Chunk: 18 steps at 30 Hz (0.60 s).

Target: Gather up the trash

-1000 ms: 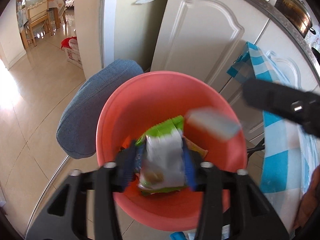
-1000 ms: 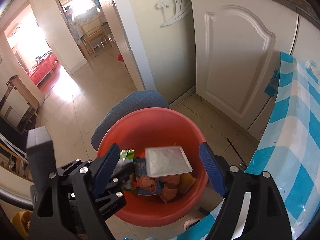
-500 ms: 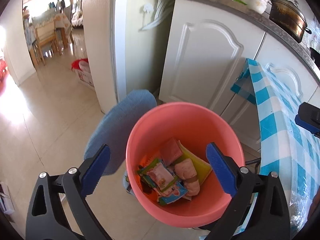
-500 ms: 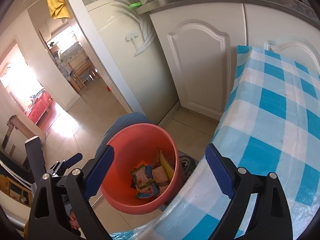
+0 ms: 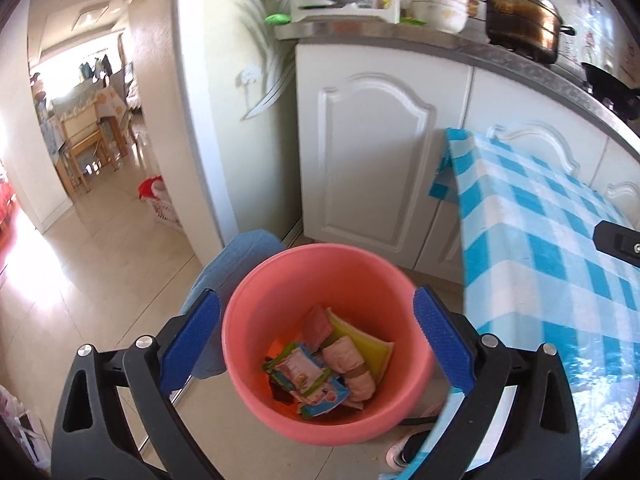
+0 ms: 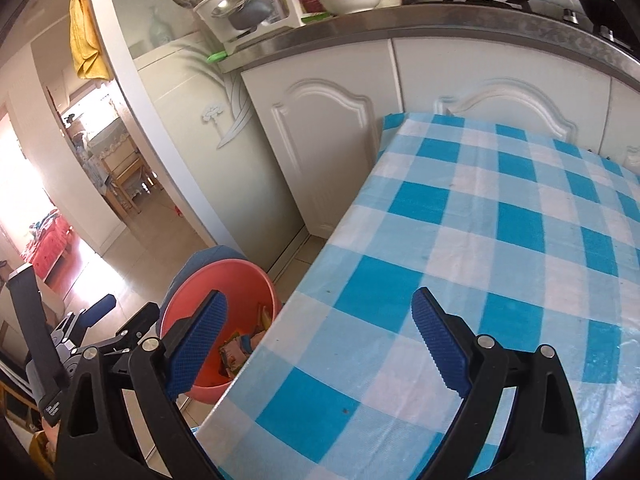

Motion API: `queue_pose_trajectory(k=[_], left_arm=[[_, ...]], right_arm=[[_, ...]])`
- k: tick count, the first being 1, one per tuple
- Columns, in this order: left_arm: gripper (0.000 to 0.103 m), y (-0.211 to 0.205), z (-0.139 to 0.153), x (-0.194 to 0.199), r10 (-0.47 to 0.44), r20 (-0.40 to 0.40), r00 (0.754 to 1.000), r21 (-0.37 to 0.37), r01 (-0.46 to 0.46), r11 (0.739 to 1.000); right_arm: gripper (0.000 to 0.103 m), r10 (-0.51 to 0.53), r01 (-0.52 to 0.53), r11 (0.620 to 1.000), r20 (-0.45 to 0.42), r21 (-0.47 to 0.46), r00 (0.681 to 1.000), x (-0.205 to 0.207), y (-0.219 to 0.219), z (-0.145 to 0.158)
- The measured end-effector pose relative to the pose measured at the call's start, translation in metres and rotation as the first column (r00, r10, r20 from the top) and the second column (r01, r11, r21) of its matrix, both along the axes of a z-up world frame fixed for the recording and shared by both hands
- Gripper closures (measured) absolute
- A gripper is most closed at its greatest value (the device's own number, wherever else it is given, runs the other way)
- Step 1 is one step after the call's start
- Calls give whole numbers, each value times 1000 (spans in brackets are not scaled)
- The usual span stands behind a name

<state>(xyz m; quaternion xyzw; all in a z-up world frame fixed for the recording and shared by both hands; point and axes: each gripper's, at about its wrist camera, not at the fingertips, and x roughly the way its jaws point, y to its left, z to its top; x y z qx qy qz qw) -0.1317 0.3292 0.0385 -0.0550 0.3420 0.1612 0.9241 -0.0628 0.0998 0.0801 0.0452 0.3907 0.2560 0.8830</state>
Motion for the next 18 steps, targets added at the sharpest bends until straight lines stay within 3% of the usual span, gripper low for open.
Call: queue_pose_trajectory(k=[9, 14, 18], left_arm=[[4, -75, 39, 1, -161, 96, 982, 28, 159, 987], [4, -116, 58, 0, -226, 139, 964, 27, 224, 974], [4, -144, 79, -6, -261, 217, 941, 44, 257, 965]], right_arm=[[11, -193, 194, 981, 136, 8, 972, -29, -73, 29], [10, -294, 306, 952, 240, -11, 925, -53, -108, 48], [10, -365, 382, 924, 292, 0, 884, -72, -135, 63]])
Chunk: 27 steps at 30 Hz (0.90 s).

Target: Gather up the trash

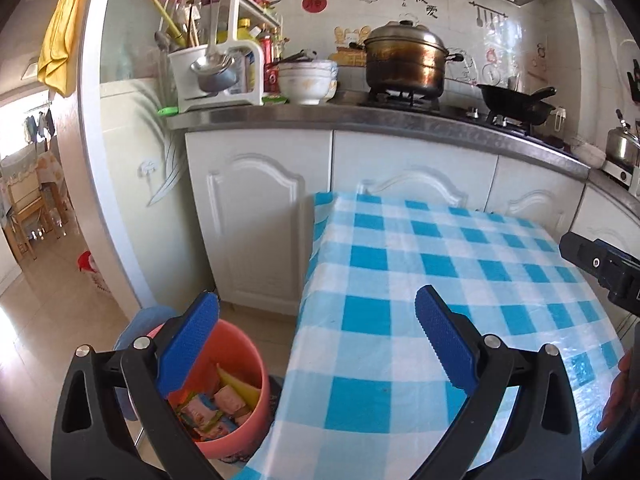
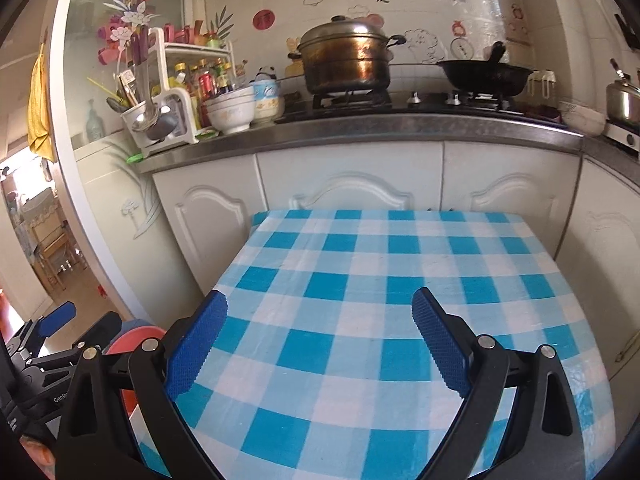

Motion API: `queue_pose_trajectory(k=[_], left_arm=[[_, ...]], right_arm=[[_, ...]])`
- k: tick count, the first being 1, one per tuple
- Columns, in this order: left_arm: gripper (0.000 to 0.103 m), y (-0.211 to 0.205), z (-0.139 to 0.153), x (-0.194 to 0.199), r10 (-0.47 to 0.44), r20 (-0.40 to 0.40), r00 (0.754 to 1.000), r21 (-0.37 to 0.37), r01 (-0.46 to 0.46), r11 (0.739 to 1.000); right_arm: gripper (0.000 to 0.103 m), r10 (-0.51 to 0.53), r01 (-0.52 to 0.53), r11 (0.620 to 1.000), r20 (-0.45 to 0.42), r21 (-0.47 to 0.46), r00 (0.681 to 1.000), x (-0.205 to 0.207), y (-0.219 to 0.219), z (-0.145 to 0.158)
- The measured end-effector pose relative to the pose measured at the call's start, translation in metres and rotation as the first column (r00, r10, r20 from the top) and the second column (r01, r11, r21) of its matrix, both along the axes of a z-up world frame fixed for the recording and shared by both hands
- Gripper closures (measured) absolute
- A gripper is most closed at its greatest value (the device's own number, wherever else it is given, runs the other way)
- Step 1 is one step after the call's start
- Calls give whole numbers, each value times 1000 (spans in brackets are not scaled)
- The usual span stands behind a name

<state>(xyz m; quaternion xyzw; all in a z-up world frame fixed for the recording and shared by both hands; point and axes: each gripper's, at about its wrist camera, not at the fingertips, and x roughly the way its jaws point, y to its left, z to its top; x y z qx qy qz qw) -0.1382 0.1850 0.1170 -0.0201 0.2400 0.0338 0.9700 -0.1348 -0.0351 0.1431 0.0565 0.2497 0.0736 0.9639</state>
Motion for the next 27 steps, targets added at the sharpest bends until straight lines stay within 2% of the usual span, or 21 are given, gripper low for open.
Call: queue_pose_trajectory(k=[4, 10, 21, 27], left_arm=[[4, -25, 22, -9, -37, 75, 997, 14, 36, 999], [4, -57, 51, -24, -69, 138, 988, 58, 61, 996], [4, -88, 93, -58, -132, 256, 958, 90, 112, 990], [4, -100, 113, -76, -144, 322, 936, 96, 119, 988]], right_arm=[[10, -93, 93, 996, 63, 0, 994, -23, -25, 18], [6, -180, 183, 983, 160, -1, 971, -61, -52, 47], [5, -303, 321, 947, 344, 4, 889, -126, -77, 102], [5, -331, 356, 934, 417, 19, 847, -155, -81, 122]])
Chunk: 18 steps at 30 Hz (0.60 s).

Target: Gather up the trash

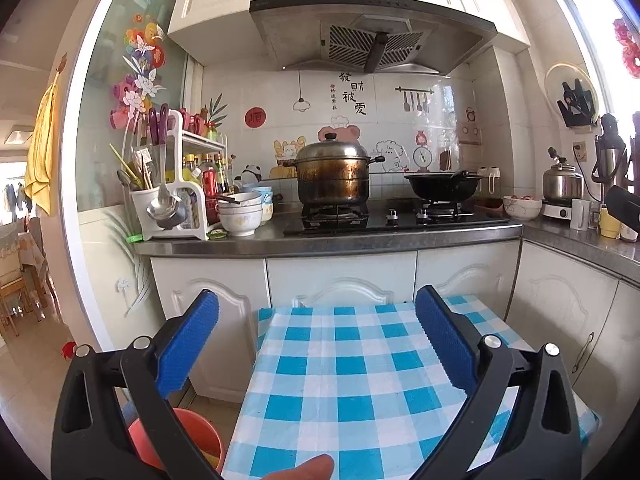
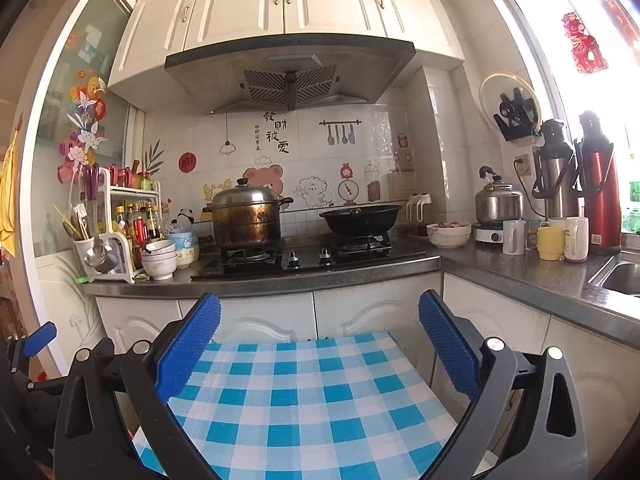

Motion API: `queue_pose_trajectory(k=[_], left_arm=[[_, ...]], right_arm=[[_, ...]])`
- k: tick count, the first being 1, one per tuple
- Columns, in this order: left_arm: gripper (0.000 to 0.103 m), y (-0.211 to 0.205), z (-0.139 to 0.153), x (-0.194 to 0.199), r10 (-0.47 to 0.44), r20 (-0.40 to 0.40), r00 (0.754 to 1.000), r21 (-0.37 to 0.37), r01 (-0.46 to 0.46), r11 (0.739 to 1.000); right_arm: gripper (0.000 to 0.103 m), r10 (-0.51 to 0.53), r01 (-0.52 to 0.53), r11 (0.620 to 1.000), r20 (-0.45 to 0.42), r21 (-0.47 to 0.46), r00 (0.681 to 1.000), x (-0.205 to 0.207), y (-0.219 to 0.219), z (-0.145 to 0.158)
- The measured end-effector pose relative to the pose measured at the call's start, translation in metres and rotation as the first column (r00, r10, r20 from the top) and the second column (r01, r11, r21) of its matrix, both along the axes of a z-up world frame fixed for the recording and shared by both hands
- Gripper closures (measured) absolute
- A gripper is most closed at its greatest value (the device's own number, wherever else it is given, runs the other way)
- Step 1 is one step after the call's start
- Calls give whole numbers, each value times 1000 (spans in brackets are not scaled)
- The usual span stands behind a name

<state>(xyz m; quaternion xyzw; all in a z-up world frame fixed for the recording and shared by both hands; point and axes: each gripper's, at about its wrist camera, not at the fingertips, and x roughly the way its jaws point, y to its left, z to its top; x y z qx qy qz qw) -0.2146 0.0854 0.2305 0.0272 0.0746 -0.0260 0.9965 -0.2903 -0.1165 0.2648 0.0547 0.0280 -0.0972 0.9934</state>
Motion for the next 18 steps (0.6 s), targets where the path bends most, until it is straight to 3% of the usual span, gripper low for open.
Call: queue_pose_trajectory(k=[18], left_arm=[[4, 2, 36, -34, -28, 70, 997, -64, 32, 997]], right_arm=[[5, -86, 90, 995, 82, -51, 993, -40, 6, 20]])
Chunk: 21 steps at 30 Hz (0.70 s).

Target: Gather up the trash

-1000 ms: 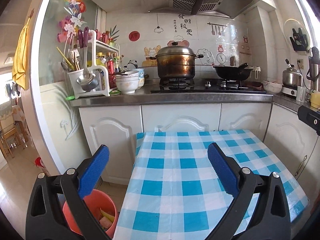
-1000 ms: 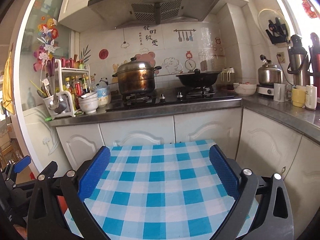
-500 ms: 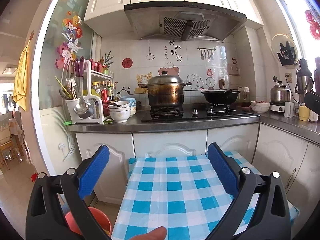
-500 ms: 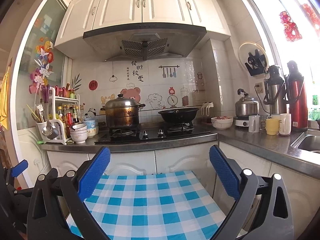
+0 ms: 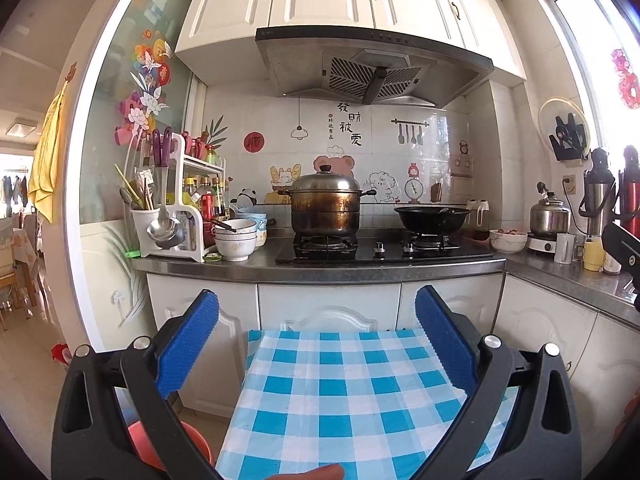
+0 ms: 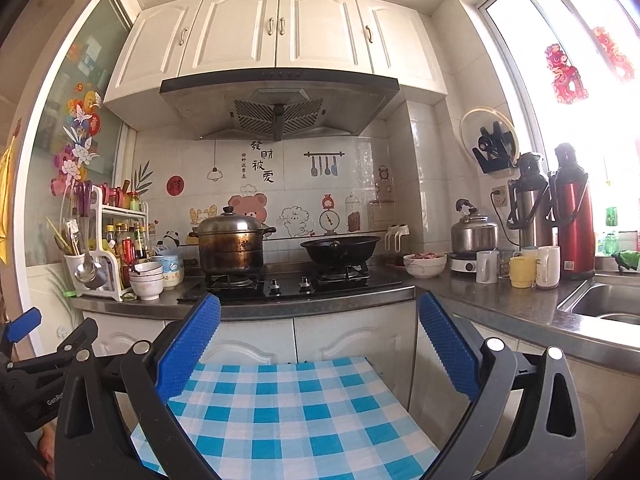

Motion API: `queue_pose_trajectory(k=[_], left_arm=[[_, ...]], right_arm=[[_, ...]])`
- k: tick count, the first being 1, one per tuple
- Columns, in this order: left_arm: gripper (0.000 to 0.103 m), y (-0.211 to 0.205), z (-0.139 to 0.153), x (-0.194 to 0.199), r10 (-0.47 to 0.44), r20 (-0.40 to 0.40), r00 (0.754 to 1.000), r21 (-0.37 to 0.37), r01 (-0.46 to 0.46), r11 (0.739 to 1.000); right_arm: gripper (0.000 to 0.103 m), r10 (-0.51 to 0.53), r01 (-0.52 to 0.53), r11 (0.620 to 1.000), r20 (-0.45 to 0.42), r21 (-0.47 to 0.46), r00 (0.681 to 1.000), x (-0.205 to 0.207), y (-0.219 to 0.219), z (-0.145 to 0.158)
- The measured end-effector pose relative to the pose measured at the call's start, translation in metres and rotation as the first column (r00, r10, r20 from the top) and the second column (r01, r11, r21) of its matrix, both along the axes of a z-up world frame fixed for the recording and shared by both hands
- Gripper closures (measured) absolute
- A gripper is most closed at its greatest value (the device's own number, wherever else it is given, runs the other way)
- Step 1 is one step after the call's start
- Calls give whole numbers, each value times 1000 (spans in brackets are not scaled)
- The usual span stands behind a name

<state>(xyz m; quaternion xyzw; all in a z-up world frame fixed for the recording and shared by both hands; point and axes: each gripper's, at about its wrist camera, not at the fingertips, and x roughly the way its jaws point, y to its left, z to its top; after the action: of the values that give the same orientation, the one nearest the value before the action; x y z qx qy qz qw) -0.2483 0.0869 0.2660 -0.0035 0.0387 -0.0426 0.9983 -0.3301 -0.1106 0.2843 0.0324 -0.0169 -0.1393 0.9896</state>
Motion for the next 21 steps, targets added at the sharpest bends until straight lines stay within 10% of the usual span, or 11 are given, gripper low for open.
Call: queue_pose_trajectory(k=[21], left_arm=[[4, 6, 12, -13, -14, -1, 1000, -27, 14, 1000]], right_arm=[[5, -75, 75, 996, -1, -52, 997, -6, 8, 0]])
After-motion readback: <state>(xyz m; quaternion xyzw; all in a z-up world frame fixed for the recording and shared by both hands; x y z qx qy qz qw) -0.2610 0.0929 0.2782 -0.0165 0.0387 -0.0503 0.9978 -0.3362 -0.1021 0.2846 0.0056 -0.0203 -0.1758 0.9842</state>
